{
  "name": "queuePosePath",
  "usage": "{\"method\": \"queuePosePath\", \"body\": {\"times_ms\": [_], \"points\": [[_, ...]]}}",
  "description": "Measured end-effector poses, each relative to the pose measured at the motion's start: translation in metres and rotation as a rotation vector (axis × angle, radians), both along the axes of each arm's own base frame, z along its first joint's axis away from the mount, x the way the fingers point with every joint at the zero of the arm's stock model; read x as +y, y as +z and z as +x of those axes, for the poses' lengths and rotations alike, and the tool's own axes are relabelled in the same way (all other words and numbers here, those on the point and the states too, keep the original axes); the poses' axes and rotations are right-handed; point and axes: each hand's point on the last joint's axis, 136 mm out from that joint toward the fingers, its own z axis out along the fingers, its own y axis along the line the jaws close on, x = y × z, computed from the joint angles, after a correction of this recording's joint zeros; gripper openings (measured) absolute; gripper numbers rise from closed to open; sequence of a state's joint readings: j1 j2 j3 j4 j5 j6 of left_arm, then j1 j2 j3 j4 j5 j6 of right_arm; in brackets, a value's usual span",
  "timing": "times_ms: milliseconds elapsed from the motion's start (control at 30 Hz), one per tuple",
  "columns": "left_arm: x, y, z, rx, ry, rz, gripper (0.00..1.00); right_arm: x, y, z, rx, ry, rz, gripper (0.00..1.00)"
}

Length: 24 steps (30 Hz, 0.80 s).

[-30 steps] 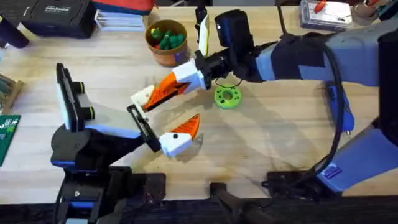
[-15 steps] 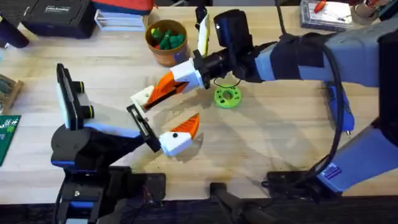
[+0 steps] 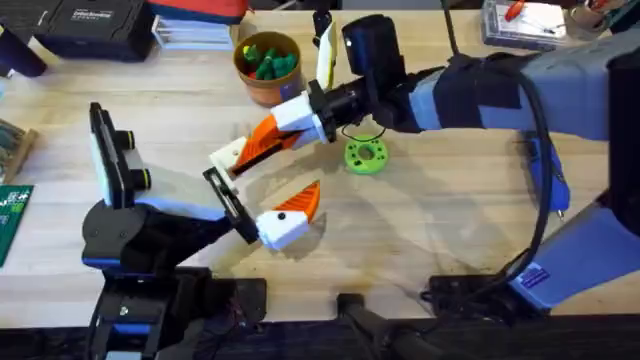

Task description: Pick up the gripper from the table and insert it into the empty holder that is missing its gripper. Then pick up a screw, insert it into the mounting hole, and use the screwdriver to tighten it. Finally, clean up the table by picking up the vegetable and placing it into the bucket.

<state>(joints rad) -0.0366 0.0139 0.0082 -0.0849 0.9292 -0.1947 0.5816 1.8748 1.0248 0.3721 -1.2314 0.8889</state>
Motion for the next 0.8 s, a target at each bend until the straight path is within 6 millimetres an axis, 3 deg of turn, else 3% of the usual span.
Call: {"method": "queuePosePath", "body": {"times_ms": [467,633,733,800], "points": [[-0.007,0.0,-0.009,-0.016,-0.065,0.007,0.986,-0.004,-0.002,0.006,-0.002,-0.02,-0.006,0.326],[-0.008,0.0,-0.011,-0.021,-0.079,0.01,0.985,-0.005,-0.002,0.009,-0.004,-0.033,-0.01,0.655],[-0.008,0.0,-0.012,-0.021,-0.083,0.01,0.985,-0.005,-0.003,0.01,-0.005,-0.037,-0.011,0.94],[-0.008,0.0,-0.012,-0.021,-0.083,0.01,0.985,-0.005,-0.003,0.011,-0.009,-0.038,-0.012,0.99]]}}
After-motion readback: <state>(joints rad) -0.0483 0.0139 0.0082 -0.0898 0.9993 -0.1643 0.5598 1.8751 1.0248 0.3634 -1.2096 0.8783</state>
